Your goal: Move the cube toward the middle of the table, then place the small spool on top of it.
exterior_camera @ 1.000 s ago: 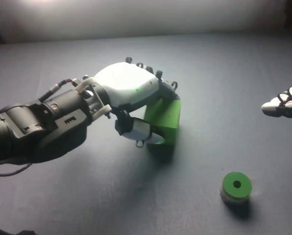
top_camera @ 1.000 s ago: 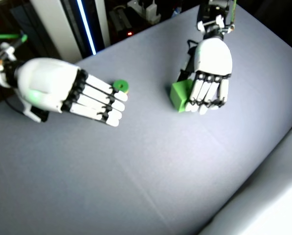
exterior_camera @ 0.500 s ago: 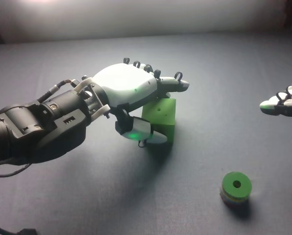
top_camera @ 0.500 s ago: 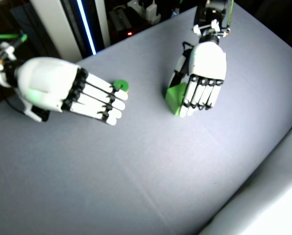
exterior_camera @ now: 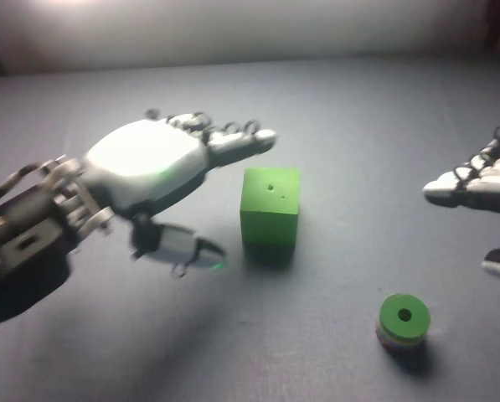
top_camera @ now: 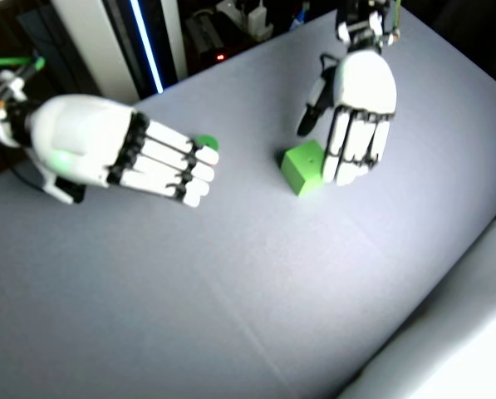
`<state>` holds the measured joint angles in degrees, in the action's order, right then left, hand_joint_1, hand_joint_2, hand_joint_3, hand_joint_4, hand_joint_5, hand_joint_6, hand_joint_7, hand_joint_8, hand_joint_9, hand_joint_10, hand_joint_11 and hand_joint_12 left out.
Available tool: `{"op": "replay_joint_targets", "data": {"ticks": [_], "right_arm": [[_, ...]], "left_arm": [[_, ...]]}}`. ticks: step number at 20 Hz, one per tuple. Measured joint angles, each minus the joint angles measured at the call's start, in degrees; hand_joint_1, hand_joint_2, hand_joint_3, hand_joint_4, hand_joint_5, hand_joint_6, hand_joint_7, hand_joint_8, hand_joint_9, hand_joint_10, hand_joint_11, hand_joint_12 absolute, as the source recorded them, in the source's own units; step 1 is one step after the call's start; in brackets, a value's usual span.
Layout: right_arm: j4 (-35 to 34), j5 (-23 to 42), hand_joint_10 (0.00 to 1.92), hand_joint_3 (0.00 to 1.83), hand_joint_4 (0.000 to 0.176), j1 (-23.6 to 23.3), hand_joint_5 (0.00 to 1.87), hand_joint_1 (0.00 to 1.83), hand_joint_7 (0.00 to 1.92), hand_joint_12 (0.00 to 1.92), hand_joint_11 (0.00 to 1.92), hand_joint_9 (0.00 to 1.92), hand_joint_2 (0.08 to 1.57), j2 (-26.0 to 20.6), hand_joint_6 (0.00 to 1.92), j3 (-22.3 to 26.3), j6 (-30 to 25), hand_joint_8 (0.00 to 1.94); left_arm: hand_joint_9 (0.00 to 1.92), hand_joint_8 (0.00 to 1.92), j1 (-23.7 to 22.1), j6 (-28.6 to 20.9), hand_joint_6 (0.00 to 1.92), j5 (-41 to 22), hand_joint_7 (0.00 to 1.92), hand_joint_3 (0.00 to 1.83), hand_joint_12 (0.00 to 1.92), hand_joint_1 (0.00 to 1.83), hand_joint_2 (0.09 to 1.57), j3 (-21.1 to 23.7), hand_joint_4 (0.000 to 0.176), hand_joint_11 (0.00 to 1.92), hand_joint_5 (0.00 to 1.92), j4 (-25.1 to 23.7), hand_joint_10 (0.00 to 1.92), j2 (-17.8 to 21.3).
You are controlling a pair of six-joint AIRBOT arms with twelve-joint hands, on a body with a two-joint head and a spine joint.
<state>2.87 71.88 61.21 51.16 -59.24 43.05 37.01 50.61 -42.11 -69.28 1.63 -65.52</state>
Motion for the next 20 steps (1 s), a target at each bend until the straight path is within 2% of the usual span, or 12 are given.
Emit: {"op": "replay_joint_targets", "data": {"ticks": [1,3,4,5,6,7,8,10,11,13,16,20], "right_arm": [[1.6,-0.3,0.00,0.00,0.000,-0.5,0.48,0.73,0.55,0.71,0.25,0.54,1.22,0.0,0.00,0.0,-0.7,0.00],[5.7,-2.0,0.00,0.00,0.010,-2.0,0.47,0.76,0.54,0.81,0.26,0.56,1.14,-0.3,0.00,0.2,-1.9,0.00],[7.7,-3.5,0.02,0.00,0.004,-3.1,0.44,0.76,0.51,0.98,0.28,0.62,1.10,-0.4,0.00,0.2,-2.3,0.00],[9.5,-5.3,0.02,0.00,0.004,-4.3,0.44,0.76,0.51,0.98,0.28,0.62,1.10,-0.4,0.00,0.2,-2.4,0.00],[11.5,-7.3,0.02,0.00,0.000,-5.7,0.46,0.77,0.54,0.97,0.36,0.67,1.08,-0.4,0.00,0.2,-2.5,0.00],[13.4,-9.4,0.01,0.00,0.000,-6.9,0.45,0.78,0.51,0.95,0.35,0.66,1.07,-0.3,0.00,0.2,-2.8,0.00],[14.7,-10.7,0.00,0.00,0.028,-7.5,0.43,0.79,0.48,0.94,0.33,0.64,1.07,-0.2,0.00,0.1,-3.5,0.00],[18.0,-13.8,0.02,0.00,0.040,-8.3,0.45,0.86,0.49,0.96,0.37,0.68,1.05,1.0,0.01,-0.9,-5.9,0.01],[19.1,-15.7,0.03,0.00,0.027,-8.3,0.46,0.89,0.50,0.97,0.40,0.71,1.04,1.4,0.01,-1.1,-6.3,0.01],[21.9,-18.9,0.01,0.00,0.008,-9.5,0.49,0.92,0.51,1.02,0.32,0.72,1.00,1.9,0.00,-1.6,-7.1,0.00],[24.5,-23.3,0.00,0.00,0.020,-12.5,0.47,0.95,0.50,1.08,0.29,0.70,0.99,3.6,0.00,-2.4,-7.2,0.00],[27.0,-27.1,0.00,0.00,0.037,-13.4,0.48,0.94,0.49,1.15,0.24,0.68,1.02,5.9,0.00,-3.6,-7.3,0.00]], "left_arm": [[0.53,0.00,2.0,0.1,0.00,-1.8,0.47,0.00,0.91,0.75,0.94,1.7,0.164,0.14,0.18,1.2,0.00,1.9],[0.48,0.00,6.4,0.2,0.00,-6.9,0.37,0.01,0.82,0.60,0.94,5.2,0.165,0.17,0.19,3.1,0.00,6.4],[0.49,0.00,8.6,0.2,0.00,-9.7,0.38,0.00,1.12,0.64,0.94,6.9,0.098,0.06,0.23,4.3,0.00,8.2],[0.49,0.00,10.3,0.3,0.00,-11.8,0.38,0.00,1.12,0.64,0.94,8.3,0.098,0.06,0.23,5.2,0.00,9.6],[0.51,0.00,12.3,0.2,0.00,-14.0,0.41,0.00,1.18,0.67,0.95,9.7,0.076,0.08,0.24,5.4,0.01,11.0],[0.52,0.00,14.3,0.3,0.00,-16.1,0.35,0.00,1.09,0.70,0.95,11.2,0.082,0.14,0.22,5.9,0.00,12.3],[0.48,0.00,15.4,0.2,0.00,-17.6,0.32,0.00,0.96,0.71,0.97,12.2,0.121,0.15,0.20,6.0,0.00,13.0],[0.48,0.01,18.1,0.2,0.00,-21.0,0.33,0.00,0.92,0.72,0.95,14.0,0.115,0.15,0.19,6.4,0.00,14.9],[0.47,0.01,18.9,0.3,0.00,-22.5,0.33,0.00,0.92,0.71,0.96,14.8,0.105,0.15,0.18,6.9,0.00,15.7],[0.46,0.00,20.6,0.3,0.00,-24.8,0.36,0.00,0.76,0.72,0.96,16.1,0.123,0.22,0.18,7.3,0.00,17.1],[0.42,0.00,23.4,0.2,0.01,-27.4,0.36,0.00,0.71,0.79,0.95,17.3,0.122,0.21,0.20,8.4,0.00,18.0],[0.42,0.00,24.3,0.3,0.00,-28.4,0.36,0.00,0.65,0.78,0.95,17.3,0.096,0.24,0.21,10.1,0.00,18.0]]}}
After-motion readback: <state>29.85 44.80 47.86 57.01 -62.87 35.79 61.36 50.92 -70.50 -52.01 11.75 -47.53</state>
